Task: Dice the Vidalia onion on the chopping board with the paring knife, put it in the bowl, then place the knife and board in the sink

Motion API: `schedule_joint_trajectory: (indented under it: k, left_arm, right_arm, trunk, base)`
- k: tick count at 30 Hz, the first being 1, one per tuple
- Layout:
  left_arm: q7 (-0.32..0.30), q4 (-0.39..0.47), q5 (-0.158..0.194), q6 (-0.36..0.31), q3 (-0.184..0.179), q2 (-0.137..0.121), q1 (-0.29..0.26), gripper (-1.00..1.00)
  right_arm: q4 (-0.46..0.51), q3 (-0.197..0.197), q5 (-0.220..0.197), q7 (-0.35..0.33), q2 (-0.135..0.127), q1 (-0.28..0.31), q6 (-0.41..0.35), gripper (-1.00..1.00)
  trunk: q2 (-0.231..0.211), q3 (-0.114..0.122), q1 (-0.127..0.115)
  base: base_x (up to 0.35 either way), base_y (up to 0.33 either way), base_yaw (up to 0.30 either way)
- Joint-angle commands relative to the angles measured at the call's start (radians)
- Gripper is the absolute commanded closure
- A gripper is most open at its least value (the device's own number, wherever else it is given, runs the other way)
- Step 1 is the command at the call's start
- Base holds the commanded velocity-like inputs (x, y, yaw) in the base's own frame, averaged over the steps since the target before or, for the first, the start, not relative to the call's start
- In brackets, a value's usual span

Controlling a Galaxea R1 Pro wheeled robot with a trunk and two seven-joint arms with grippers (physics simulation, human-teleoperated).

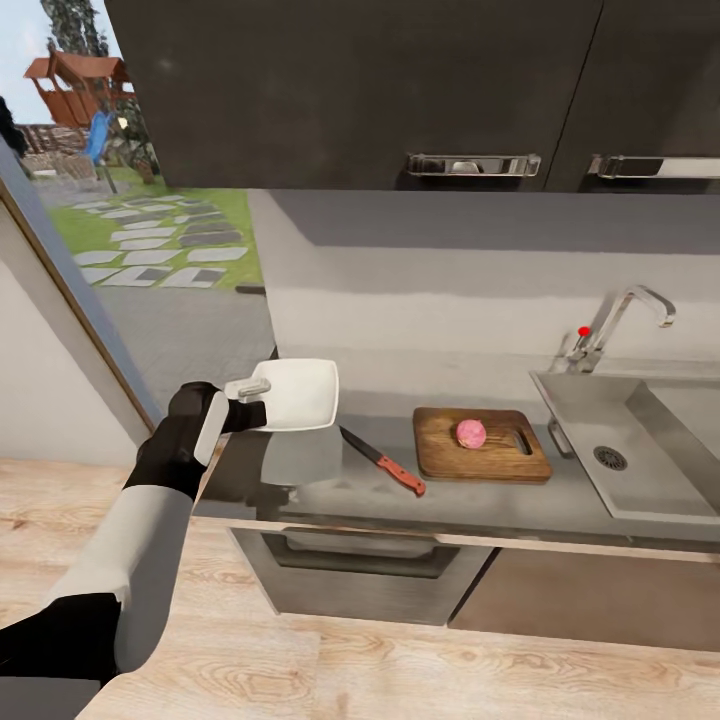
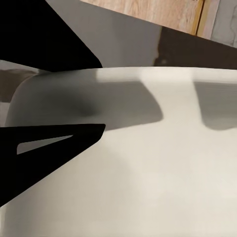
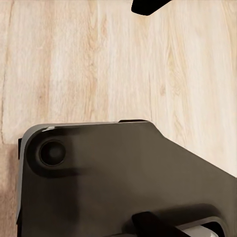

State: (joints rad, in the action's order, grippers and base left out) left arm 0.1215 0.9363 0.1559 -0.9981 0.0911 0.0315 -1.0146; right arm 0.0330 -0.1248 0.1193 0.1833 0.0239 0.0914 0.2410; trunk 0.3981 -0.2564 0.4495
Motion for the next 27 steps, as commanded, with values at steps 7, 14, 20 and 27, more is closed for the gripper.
schedule_joint_trajectory:
  k: [7,14,20,27]
  left_arm:
    - [0.008,-0.034,0.013,-0.003,0.002,0.002,-0.001,1.00]
    - [0.007,-0.041,0.013,-0.002,0.002,0.001,-0.001,1.00]
    - [0.007,-0.055,0.013,-0.002,0.002,0.001,-0.001,1.00]
    - [0.007,-0.063,0.013,-0.001,0.003,0.001,-0.001,1.00]
  right_arm:
    - [-0.001,-0.007,0.011,0.004,-0.001,0.001,0.003,-1.00]
    - [-0.001,-0.007,0.010,0.004,-0.001,0.001,0.003,-1.00]
    - [-0.001,-0.007,0.010,0.004,0.001,0.001,0.003,-1.00]
    - [-0.001,-0.007,0.010,0.004,0.000,0.001,0.003,-1.00]
  trunk:
    - [0.002,-0.002,0.001]
    - [0.002,-0.002,0.001]
    - [0.002,-0.002,0.001]
    - [0.002,-0.002,0.001]
  base:
    - [0.000,0.000,0.000]
    - [0.000,0.000,0.000]
    - [0.000,0.000,0.000]
    - [0.000,0.000,0.000]
